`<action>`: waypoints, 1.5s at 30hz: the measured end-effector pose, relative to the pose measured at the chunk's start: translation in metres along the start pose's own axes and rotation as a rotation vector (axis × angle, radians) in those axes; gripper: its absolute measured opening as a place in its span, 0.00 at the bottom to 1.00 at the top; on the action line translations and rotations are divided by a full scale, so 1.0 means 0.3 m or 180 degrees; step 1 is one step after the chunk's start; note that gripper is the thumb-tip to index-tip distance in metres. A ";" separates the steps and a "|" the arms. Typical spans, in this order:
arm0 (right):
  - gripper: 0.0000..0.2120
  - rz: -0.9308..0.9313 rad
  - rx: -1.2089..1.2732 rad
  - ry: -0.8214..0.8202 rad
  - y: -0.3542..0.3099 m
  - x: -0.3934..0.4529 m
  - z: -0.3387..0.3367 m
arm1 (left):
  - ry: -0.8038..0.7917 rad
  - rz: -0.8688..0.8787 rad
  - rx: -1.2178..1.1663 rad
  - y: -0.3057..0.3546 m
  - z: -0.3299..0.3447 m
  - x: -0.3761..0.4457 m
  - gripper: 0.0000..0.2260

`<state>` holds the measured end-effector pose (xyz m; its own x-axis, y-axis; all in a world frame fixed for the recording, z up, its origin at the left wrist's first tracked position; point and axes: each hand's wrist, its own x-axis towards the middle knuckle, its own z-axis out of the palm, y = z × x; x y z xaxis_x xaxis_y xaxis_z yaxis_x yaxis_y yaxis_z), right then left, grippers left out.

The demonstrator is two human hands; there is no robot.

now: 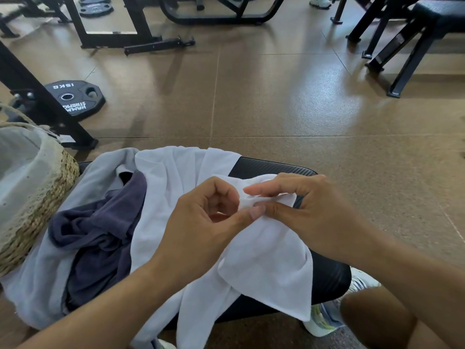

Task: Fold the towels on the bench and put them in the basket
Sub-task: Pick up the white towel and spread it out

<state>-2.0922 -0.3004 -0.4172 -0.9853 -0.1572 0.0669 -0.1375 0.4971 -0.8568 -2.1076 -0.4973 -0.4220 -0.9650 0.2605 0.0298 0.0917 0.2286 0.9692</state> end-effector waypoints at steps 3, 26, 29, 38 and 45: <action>0.12 0.0021 0.0104 -0.0028 -0.001 -0.002 0.003 | -0.0072 -0.0077 -0.0042 -0.007 0.000 -0.001 0.15; 0.03 0.0181 -0.0122 -0.0272 -0.004 0.009 0.013 | -0.0390 -0.0066 0.0082 -0.033 -0.020 -0.005 0.16; 0.04 0.0138 -0.0153 -0.0277 -0.004 0.006 0.013 | -0.0349 -0.0003 0.0150 -0.029 -0.017 -0.010 0.16; 0.11 0.0113 -0.0531 -0.0423 0.012 0.015 0.011 | -0.0212 -0.0061 0.0326 -0.032 -0.019 -0.014 0.08; 0.22 0.0210 -0.1625 -0.0389 0.116 0.104 -0.067 | -0.0527 -0.0376 0.0594 -0.028 -0.033 -0.014 0.11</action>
<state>-2.1299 -0.2707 -0.4346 -0.9787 -0.1948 -0.0650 -0.1375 0.8567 -0.4971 -2.1069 -0.5097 -0.4279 -0.9198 0.3680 -0.1359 0.0394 0.4314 0.9013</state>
